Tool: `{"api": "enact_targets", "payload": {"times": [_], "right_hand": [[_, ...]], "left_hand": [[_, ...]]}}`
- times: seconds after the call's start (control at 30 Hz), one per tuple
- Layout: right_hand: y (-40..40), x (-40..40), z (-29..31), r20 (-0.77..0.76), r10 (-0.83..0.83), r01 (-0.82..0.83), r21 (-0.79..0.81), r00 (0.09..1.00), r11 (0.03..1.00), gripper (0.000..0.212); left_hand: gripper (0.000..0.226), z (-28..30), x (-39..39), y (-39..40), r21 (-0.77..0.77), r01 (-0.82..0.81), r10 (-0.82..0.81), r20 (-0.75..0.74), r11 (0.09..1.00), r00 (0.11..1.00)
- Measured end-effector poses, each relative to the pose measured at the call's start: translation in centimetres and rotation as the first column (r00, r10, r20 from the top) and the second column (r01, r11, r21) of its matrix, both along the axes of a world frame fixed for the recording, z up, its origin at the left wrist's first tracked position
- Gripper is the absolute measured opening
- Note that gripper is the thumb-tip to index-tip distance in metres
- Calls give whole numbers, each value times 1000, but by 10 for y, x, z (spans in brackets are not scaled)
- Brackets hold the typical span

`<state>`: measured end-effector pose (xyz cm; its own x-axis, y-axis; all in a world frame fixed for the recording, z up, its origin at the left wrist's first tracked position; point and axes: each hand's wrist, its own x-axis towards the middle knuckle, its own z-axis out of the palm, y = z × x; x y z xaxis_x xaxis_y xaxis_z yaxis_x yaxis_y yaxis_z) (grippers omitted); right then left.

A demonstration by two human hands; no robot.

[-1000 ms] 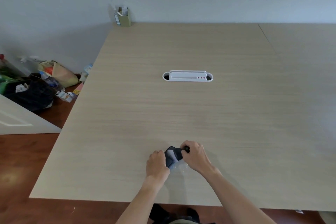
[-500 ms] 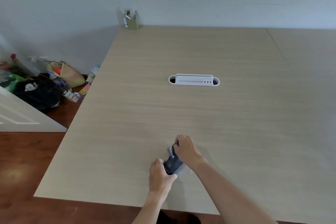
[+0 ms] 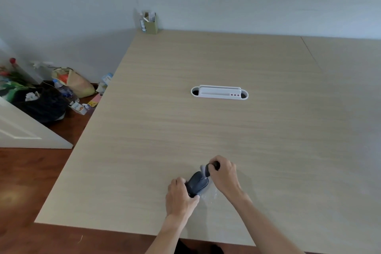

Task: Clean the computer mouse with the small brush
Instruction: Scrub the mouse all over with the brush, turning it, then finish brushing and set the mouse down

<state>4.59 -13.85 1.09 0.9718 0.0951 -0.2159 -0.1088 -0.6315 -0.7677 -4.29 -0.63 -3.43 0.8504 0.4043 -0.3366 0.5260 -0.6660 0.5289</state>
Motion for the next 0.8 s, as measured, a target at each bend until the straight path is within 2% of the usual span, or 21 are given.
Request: {"api": "enact_targets", "payload": {"times": [0.1,0.13,0.23,0.3,0.37,0.47,0.57,0.73,0.8], "right_hand": [[-5,-14,-1,-128,161,-158,27,979,987,14],[-9,-15,-5,-135,152,-152,8,979,988,14],[-24,-15,-14,-51,-8,4,-60,999,998,13],[-33,-15,-11,-6,-77,76,-30,997,997,12],[-38,-18,-6,-25,-89,90,36,996,995,11],[-38,-28,-4,-140,80,-71,63,987,995,12],[-32,-38,-12,-195,183,-176,57,964,983,15],[-35,-39,-26,-27,15,-15,-22,1000,1000,17],[-36,-40,-23,-28,-25,25,7,999,1000,15]], "left_hand": [[52,-2,1,-2,9,66,-67,40,998,997],[52,-4,1,-3,3,96,-96,52,995,994],[48,-5,0,-1,10,125,-125,68,992,990],[50,-5,0,0,2,98,-98,74,995,993],[53,-4,0,0,-18,83,-82,69,996,994],[65,-2,0,-1,-27,112,-111,31,993,993],[81,-2,-3,-3,109,216,-214,-23,970,976],[80,4,-3,-5,146,323,-318,-61,935,946],[79,5,-1,-3,128,346,-344,-44,929,938]]}}
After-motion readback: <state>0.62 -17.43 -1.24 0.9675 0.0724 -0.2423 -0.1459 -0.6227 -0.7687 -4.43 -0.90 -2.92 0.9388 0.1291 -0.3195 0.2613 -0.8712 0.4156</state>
